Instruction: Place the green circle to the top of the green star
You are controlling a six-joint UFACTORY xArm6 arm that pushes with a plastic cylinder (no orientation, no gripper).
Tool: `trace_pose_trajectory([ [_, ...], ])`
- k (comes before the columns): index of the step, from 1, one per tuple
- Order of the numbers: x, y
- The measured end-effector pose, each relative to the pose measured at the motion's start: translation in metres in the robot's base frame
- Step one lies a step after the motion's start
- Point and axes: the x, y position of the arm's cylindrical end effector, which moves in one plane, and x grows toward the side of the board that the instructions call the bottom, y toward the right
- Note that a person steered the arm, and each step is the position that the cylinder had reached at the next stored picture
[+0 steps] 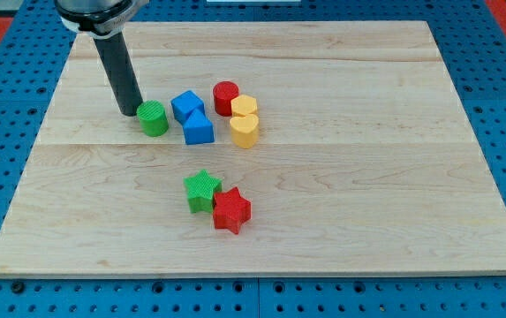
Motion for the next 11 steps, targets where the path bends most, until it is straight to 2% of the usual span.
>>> trace_pose_trajectory([
  [2,0.005,0.012],
  [3,0.052,0.024],
  [4,0.065,0.015],
  [5,0.049,0.009],
  [7,0.055,0.080],
  [9,0.119,0.089],
  [11,0.111,0.094],
])
